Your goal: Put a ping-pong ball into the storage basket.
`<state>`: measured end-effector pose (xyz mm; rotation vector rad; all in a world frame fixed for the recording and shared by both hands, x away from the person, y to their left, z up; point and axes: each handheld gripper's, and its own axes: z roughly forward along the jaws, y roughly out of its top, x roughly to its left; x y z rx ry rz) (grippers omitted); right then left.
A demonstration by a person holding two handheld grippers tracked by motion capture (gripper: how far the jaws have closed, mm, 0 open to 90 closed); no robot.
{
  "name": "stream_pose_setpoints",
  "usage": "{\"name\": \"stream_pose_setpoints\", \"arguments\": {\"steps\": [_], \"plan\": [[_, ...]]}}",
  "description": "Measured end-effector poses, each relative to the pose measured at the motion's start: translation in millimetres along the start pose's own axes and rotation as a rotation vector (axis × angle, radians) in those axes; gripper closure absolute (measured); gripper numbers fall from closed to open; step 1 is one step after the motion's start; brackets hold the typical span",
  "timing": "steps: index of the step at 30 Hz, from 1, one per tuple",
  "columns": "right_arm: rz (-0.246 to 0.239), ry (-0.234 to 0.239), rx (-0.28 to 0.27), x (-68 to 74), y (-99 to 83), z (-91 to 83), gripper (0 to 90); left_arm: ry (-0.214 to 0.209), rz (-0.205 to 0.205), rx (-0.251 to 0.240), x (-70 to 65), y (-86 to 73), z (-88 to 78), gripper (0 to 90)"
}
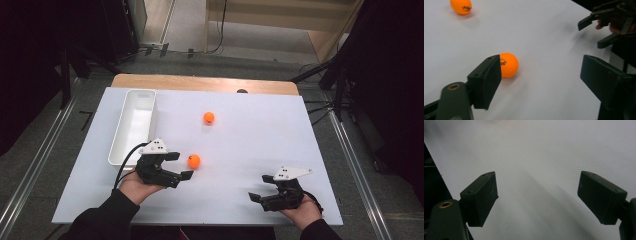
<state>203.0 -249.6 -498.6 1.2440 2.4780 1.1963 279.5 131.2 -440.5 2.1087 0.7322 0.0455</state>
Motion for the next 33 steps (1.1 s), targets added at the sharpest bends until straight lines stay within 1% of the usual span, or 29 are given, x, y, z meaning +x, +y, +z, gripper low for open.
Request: {"name": "stream_pose_setpoints", "arguments": {"steps": [1, 2, 4, 5, 6, 8, 10, 15, 18, 20, 21, 27, 28, 30, 33], "plan": [[0.0, 0.0, 0.0, 0.0, 0.1, 0.1, 15.0, 0.032, -0.009, 0.009, -0.7, 1.6, 3.3, 2.8], [0.001, 0.0, 0.001, 0.1, 0.2, 0.2, 15.0, 0.043, -0.01, 0.006, -0.9, 2.5, 4.9, 0.0], [-0.003, -0.001, -0.002, -0.1, 0.3, 0.3, 15.0, 0.051, -0.026, -0.014, -2.0, 4.1, 7.1, 0.0], [0.001, 0.0, 0.0, 0.1, 0.3, 0.1, 15.0, 0.044, -0.027, -0.018, -2.7, 5.6, 8.5, 0.0], [0.0, -0.001, -0.001, 0.0, 0.2, 0.2, 15.0, 0.039, -0.017, -0.016, -3.2, 7.0, 9.5, 0.0], [-0.001, -0.001, 0.001, -0.1, 0.1, 0.2, 15.0, 0.065, 0.002, -0.018, -4.7, 9.2, 11.7, 0.0], [0.0, -0.001, 0.001, 0.0, 0.0, 0.0, 15.0, 0.075, 0.001, -0.026, -4.9, 10.8, 14.2, 0.0], [0.006, -0.001, 0.0, 0.2, -0.2, -0.3, 15.0, 0.1, 0.004, -0.026, -4.1, 16.5, 19.4, 0.0], [0.006, -0.001, 0.0, 0.3, -0.3, -0.4, 15.0, 0.116, -0.003, -0.029, -3.9, 19.7, 22.3, 0.0], [0.006, 0.0, -0.001, 0.4, -0.3, -0.4, 14.9, 0.114, -0.011, -0.03, -3.7, 21.3, 24.4, 0.0], [0.01, -0.001, -0.002, 0.6, -0.2, -0.3, 15.0, 0.117, -0.014, -0.039, -3.9, 22.1, 25.6, 0.0], [0.006, 0.002, -0.004, 0.4, -0.1, -0.7, 15.0, 0.145, -0.034, -0.051, -2.2, 25.4, 30.3, 0.0], [0.002, 0.001, -0.007, -0.1, 0.0, -0.5, 15.0, 0.147, -0.03, -0.049, -1.3, 25.9, 31.4, 0.0], [0.003, -0.001, -0.01, -0.1, 0.2, -0.5, 14.9, 0.148, -0.037, -0.053, -1.0, 26.6, 32.9, 0.0], [0.003, -0.003, -0.013, -0.2, 0.4, -0.5, 15.0, 0.162, -0.034, -0.06, -0.7, 28.1, 35.1, 0.0]]}}
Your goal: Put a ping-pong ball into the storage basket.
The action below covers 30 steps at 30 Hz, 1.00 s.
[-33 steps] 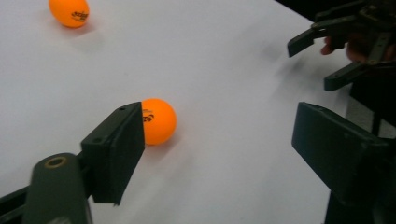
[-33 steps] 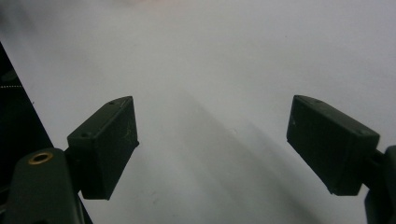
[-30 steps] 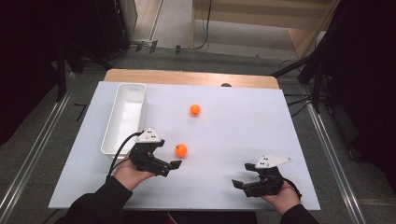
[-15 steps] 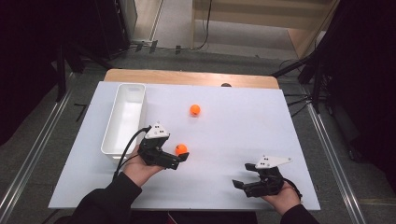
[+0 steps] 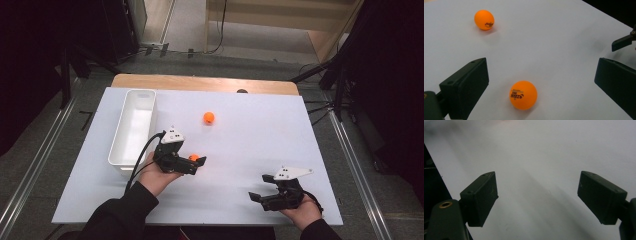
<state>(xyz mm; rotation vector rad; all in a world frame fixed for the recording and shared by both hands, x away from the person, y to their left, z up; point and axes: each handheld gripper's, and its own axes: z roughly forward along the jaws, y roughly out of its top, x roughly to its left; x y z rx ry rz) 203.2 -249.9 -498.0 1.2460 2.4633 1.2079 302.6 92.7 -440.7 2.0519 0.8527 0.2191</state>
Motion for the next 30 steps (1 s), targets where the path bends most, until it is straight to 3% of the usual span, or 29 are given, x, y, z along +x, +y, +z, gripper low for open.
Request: {"name": "stream_pose_setpoints", "arguments": {"steps": [6, 17, 30], "plan": [[0.01, -0.002, -0.006, -1.5, 0.5, -0.2, 15.0, 0.018, -0.005, -0.025, -1.9, 0.8, 3.4, 0.0], [0.022, -0.027, -0.024, -4.1, 3.9, 1.1, 15.0, 0.051, 0.001, -0.028, -1.9, -0.2, 12.3, 0.0], [0.041, -0.04, -0.041, -5.6, 8.7, 3.9, 15.0, 0.104, -0.031, -0.045, -1.3, 0.4, 25.5, 0.0]]}}
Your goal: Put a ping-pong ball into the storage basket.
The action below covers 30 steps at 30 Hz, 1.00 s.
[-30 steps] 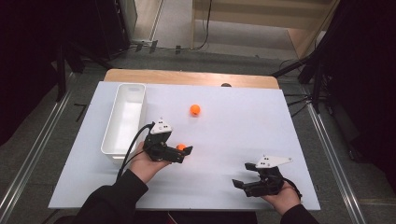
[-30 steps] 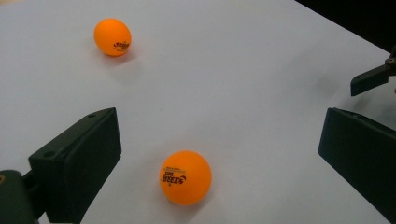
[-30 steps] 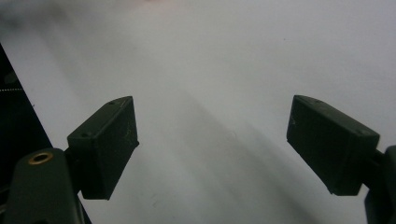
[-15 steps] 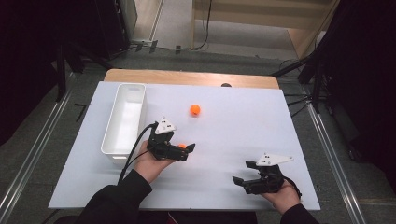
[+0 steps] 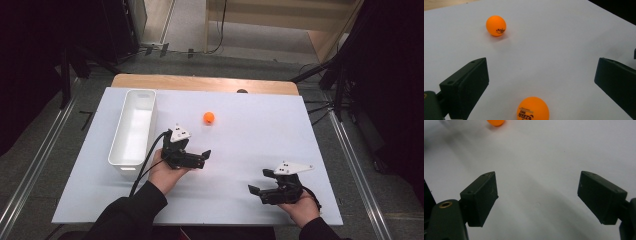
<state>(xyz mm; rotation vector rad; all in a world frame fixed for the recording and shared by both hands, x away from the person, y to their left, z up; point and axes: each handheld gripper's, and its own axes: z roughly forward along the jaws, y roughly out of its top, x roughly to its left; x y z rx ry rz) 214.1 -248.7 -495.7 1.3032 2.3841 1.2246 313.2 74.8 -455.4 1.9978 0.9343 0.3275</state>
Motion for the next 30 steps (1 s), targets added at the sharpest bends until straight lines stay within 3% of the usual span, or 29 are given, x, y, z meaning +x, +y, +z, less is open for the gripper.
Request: {"name": "stream_pose_setpoints", "arguments": {"steps": [11, 18, 30], "plan": [[-0.016, -0.013, 0.002, 0.4, 1.0, 1.8, 14.9, 0.009, -0.011, 0.003, 1.5, -4.3, 6.7, 0.1], [-0.017, -0.005, 0.005, 1.8, 0.6, 2.2, 15.0, -0.01, -0.023, 0.009, 3.1, -10.6, 10.5, 1.0], [-0.029, 0.008, 0.015, 2.0, 0.1, 3.4, 15.0, -0.003, -0.025, 0.052, 4.3, -21.6, 17.1, 1.0]]}}
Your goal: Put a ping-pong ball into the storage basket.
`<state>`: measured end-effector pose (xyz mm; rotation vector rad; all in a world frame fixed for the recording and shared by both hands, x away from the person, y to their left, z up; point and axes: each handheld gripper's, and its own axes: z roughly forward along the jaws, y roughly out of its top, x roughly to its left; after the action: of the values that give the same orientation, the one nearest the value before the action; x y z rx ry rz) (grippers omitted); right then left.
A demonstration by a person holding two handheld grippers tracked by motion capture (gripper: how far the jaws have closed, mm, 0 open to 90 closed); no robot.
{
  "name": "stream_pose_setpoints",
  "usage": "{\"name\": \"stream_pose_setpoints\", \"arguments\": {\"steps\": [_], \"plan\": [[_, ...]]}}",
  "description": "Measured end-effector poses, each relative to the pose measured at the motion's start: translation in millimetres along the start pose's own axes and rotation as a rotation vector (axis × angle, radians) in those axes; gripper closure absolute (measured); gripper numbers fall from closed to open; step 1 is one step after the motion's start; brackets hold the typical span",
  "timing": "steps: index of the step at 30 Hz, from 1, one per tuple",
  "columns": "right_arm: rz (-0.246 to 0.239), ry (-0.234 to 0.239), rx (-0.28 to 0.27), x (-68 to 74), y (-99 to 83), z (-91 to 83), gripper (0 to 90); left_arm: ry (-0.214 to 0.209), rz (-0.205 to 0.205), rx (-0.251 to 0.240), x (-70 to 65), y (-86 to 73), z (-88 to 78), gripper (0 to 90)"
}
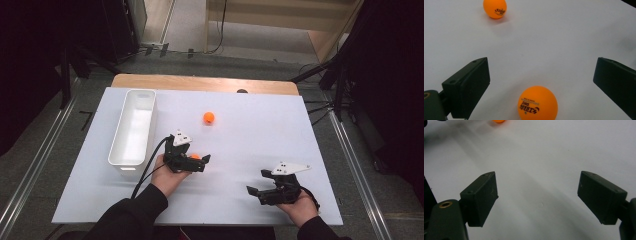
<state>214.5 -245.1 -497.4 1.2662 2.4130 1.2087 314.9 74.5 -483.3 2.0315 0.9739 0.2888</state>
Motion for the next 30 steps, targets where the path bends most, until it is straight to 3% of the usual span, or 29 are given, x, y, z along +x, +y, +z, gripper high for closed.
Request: {"name": "stream_pose_setpoints", "arguments": {"steps": [30], "plan": [[0.007, 0.011, 0.01, 2.2, -0.8, -0.5, 15.0, 0.012, 0.017, 0.099, 2.2, -23.8, 9.6, 1.0]]}}
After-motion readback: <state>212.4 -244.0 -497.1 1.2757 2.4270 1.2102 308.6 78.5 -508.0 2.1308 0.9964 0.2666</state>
